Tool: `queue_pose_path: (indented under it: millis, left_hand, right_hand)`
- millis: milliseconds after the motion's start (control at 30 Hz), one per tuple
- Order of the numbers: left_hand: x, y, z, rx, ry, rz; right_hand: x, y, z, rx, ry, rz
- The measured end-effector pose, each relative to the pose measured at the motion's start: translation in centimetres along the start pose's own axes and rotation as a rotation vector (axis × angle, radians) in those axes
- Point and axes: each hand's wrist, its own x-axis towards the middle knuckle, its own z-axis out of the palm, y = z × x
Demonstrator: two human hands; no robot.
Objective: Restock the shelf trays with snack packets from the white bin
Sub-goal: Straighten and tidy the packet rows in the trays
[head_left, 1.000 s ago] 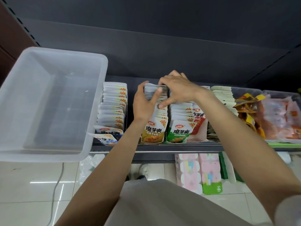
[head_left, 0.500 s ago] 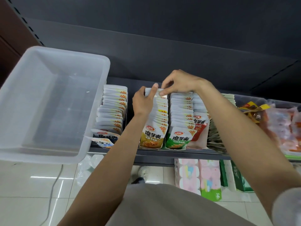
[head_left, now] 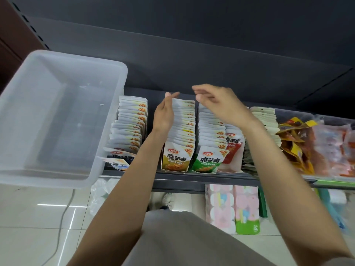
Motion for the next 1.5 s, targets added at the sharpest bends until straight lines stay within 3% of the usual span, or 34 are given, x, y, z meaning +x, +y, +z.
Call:
queue_pose_path:
  millis: [133, 300, 400, 500, 567, 767, 967, 1167, 1367, 1433, 1500]
  left_hand:
    - [-0.9, 0.5, -0.4, -0.088, 0.110, -0.046]
    - [-4.8, -1.1, -1.0, -0.025, 0.164, 0.077]
    - [-6.2, -3.0, -1.5, -0.297, 0.063, -0.057]
    - [-6.8, -4.2, -1.5, -0.542, -0.137, -0.217]
    - [-6.9, -4.4, -1.1, -0.480, -0.220, -0.207]
    - [-6.3, -4.3, -0.2, -0.332, -0.237, -0.197]
    - [-6.6, -5.7, -0.5, -0.375, -0.252, -0.108]
    - [-7.3, -7.5, -0.2, -0.459, -0.252, -0.148]
    - [-7.2, -6.5, -0.9, -0.400, -0.266, -0.155]
    - [-7.0, -6.0, -1.1, -0.429, -0.218, -0.139]
    - [-6.2, -5.5, -1.3, -0.428, -0.183, -0.105]
  right_hand:
    - [-5.2, -1.0, 1.8, 0.051, 0.215, 0.029]
    - [-7.1, 0.0, 3.5, -0.208, 0.109, -0.019]
    - [-5.8, 0.6, 3.6, -0.357, -0.004, -0.070]
    - [-2.8, 1.2, 3.0, -0.377, -0.023, -0.134]
    - [-0.8, 1.9, 2.4, -0.368, -0.047, -0.115]
    - [1.1, 2.7, 1.7, -0.329, -0.140, -0.100]
    - [1.7, 2.1, 1.6, -0.259, -0.126, -0.113]
    - [1.5, 2.2, 1.5, -0.279, -0.114, -0.097]
    - [1.3, 1.7, 1.2, -0.337, -0.128, -0.086]
    - [0.4, 1.4, 0.6, -0.328, -0.072, -0.096]
    - [-1.8, 0.8, 0.1, -0.175, 0.087, -0.098]
